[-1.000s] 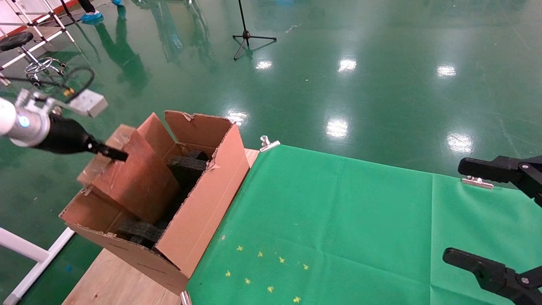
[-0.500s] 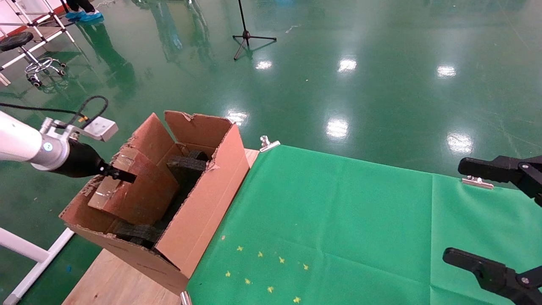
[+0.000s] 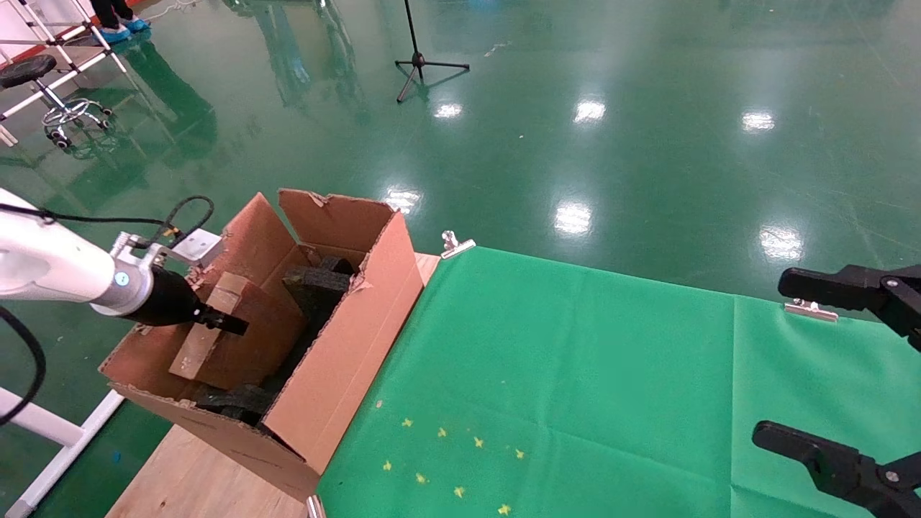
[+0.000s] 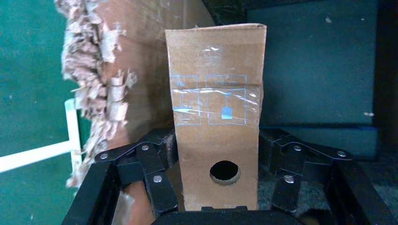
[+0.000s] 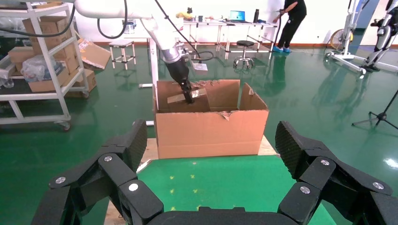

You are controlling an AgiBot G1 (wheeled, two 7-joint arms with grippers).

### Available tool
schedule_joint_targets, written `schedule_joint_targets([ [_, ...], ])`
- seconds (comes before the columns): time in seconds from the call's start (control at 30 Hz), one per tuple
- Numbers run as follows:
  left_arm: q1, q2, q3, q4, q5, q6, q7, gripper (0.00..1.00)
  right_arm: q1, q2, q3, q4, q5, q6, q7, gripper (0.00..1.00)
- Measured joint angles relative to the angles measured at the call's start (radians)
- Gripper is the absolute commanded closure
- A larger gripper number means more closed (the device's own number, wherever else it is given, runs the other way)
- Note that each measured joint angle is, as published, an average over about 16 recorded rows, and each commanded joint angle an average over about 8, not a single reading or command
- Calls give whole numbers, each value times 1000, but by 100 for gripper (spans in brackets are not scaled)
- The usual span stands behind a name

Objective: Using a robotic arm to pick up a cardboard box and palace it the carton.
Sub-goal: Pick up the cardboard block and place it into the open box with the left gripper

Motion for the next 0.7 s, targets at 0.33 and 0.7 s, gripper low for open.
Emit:
schedule_joint_targets([
  [0.33,51,21,0,-9,-2,-96,-11,0,0,0,0,0,0,0,0,0],
  [0.7,54,22,1,-10,0,-107,-12,0,0,0,0,0,0,0,0,0],
])
